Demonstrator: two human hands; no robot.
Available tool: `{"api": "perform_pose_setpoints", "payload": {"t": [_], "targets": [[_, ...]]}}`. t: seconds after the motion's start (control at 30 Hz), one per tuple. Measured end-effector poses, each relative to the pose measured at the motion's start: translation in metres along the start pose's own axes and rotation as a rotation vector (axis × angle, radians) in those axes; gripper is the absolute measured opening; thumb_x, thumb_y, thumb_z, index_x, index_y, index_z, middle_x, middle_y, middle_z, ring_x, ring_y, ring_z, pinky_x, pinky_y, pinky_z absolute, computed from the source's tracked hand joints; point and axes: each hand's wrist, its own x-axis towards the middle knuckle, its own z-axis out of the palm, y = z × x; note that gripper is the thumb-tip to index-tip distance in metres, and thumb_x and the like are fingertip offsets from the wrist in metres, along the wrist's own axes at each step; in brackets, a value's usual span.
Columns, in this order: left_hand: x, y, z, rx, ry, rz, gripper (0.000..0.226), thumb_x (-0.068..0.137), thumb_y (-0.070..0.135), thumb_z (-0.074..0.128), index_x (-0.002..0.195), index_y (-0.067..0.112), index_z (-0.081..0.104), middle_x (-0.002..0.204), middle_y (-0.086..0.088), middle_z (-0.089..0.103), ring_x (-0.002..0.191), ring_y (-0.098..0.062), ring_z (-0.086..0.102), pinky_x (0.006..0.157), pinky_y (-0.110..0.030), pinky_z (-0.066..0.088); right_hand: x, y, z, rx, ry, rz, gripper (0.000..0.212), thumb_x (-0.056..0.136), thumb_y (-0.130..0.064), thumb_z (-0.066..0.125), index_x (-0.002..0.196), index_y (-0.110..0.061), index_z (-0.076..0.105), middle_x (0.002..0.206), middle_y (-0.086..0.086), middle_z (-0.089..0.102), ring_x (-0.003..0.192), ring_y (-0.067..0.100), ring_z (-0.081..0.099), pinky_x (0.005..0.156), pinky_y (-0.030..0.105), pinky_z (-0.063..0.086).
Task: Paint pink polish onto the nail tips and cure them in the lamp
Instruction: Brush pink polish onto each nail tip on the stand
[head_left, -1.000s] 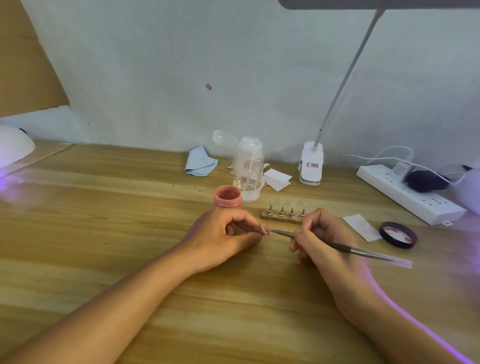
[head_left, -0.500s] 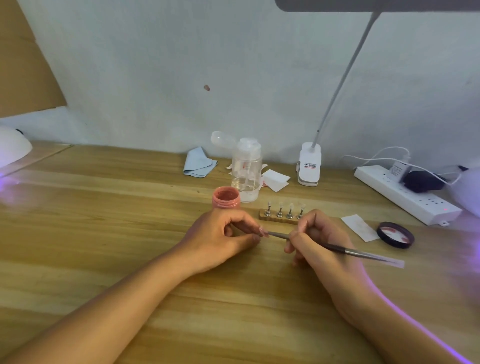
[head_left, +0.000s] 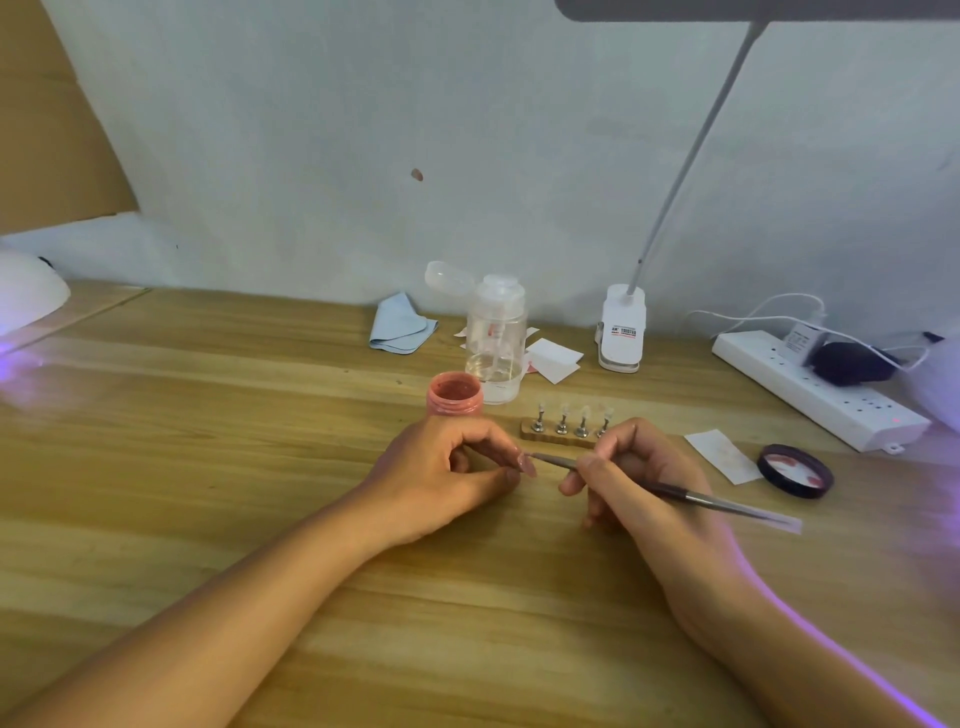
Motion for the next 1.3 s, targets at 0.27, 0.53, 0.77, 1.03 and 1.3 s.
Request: {"api": "perform_pose_setpoints", "payload": {"t": [0.27, 0.53, 0.77, 1.03, 1.3], "targets": [[0.0004, -0.0031, 0.0008, -0.011, 0.012, -0.006, 0.01, 0.083, 0.022, 0.076, 0.082, 0.031, 0.074, 0.052, 0.025, 0.054, 0.045, -0.001, 0.036, 0.047, -0.013, 0.025, 0.0001, 0.0023, -0.0015, 0.025, 0.051, 0.02, 0.012, 0.091, -0.005, 0.059, 0.082, 0.0, 0.052, 0.075, 0.014, 0.072, 0.061, 0.015, 0.058, 0.057, 0.022, 0.051], [0.0001, -0.0026, 0.0006, -0.025, 0.015, -0.024, 0.003, 0.083, 0.027, 0.077, 0.084, 0.028, 0.074, 0.046, 0.017, 0.043, 0.045, -0.004, 0.033, 0.049, -0.019, 0.024, 0.0008, 0.0026, 0.0001, 0.004, 0.038, 0.054, 0.016, 0.091, -0.004, 0.06, 0.082, 0.004, 0.05, 0.075, 0.014, 0.073, 0.06, 0.014, 0.058, 0.058, 0.022, 0.052], [-0.0005, -0.001, 0.0, -0.039, 0.003, -0.016, 0.006, 0.084, 0.023, 0.076, 0.083, 0.029, 0.074, 0.07, 0.026, 0.065, 0.049, -0.003, 0.034, 0.049, -0.015, 0.027, 0.0002, 0.0006, 0.0, 0.005, 0.052, 0.039, 0.017, 0.091, -0.002, 0.059, 0.085, 0.009, 0.048, 0.074, 0.015, 0.072, 0.06, 0.019, 0.057, 0.056, 0.023, 0.052], [-0.0007, 0.0014, 0.0, -0.039, 0.0, -0.005, 0.013, 0.085, 0.02, 0.075, 0.079, 0.03, 0.072, 0.057, 0.031, 0.057, 0.047, -0.001, 0.034, 0.046, -0.01, 0.025, 0.0003, -0.0009, 0.0007, 0.012, 0.06, 0.037, 0.016, 0.092, -0.002, 0.058, 0.086, 0.008, 0.047, 0.074, 0.016, 0.072, 0.058, 0.018, 0.056, 0.054, 0.021, 0.05], [-0.0004, 0.0005, -0.0004, -0.056, -0.003, 0.006, 0.016, 0.086, 0.018, 0.075, 0.079, 0.032, 0.072, 0.057, 0.031, 0.057, 0.048, 0.0, 0.035, 0.046, -0.008, 0.026, 0.0003, 0.0006, 0.0001, 0.008, 0.045, 0.034, 0.016, 0.091, -0.001, 0.058, 0.085, 0.008, 0.047, 0.073, 0.015, 0.072, 0.058, 0.017, 0.056, 0.055, 0.022, 0.051]]}}
